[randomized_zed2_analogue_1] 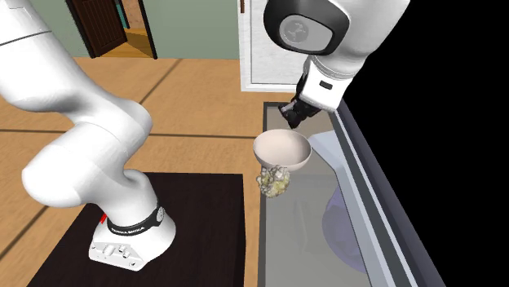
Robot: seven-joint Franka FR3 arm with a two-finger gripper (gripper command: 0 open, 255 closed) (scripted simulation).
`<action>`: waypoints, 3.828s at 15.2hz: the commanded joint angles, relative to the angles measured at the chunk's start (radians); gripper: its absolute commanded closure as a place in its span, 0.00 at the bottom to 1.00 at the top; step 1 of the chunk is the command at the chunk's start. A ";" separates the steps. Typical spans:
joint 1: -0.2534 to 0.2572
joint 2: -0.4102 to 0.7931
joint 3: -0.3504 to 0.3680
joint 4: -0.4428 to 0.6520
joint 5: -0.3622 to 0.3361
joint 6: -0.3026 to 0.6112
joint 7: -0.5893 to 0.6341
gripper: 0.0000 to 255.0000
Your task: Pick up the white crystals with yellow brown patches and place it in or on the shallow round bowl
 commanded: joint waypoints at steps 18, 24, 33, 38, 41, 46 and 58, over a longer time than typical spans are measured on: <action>-0.010 0.304 0.064 -0.056 -0.179 0.184 0.143 0.00; -0.007 0.311 0.068 -0.071 -0.175 0.206 0.142 0.00; -0.007 0.310 0.068 -0.073 -0.174 0.207 0.142 1.00; -0.008 0.300 0.067 -0.068 -0.174 0.192 0.144 1.00; -0.009 0.270 0.065 -0.055 -0.172 0.150 0.149 1.00; -0.012 0.224 0.061 -0.029 -0.170 0.079 0.159 1.00; -0.016 0.137 0.047 0.054 -0.169 -0.087 0.185 1.00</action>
